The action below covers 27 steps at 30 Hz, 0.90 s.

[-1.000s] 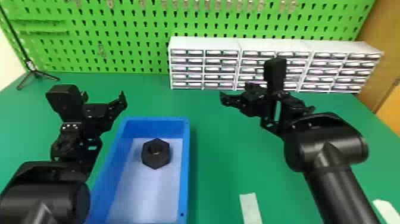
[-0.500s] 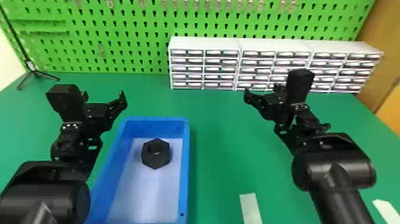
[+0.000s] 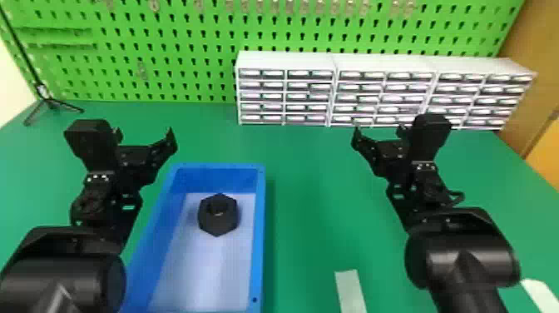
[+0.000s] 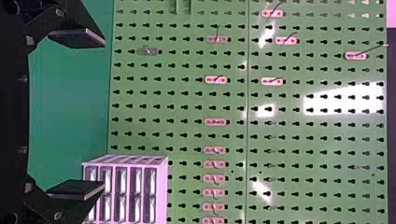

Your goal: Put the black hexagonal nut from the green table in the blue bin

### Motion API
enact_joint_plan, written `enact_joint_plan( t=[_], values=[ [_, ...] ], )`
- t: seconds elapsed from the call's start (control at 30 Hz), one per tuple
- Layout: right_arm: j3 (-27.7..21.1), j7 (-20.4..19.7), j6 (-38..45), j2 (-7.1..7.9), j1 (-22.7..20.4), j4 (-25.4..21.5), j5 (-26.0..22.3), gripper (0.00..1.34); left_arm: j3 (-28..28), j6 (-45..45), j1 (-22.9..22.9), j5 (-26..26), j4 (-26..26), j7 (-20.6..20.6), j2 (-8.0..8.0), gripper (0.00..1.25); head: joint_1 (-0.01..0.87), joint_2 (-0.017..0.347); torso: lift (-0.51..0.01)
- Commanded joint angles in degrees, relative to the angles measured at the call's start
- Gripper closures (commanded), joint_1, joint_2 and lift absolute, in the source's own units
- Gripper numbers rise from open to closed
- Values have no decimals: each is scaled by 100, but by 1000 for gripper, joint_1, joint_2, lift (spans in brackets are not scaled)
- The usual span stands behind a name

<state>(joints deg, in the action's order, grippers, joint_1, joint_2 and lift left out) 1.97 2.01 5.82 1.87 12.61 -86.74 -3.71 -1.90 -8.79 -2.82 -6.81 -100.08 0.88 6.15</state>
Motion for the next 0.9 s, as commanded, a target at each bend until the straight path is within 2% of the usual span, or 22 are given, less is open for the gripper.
enact_joint_plan(
  t=[0.0,0.87],
  values=[
    [14,-34,-142,15,-49,25,-7,259,6,18,10,-13,6,0,0,203,686,28,-96],
    [-127,-95,-379,15,-198,87,2,259,76,18,1,4,42,0,0,203,686,28,-96]
  ],
)
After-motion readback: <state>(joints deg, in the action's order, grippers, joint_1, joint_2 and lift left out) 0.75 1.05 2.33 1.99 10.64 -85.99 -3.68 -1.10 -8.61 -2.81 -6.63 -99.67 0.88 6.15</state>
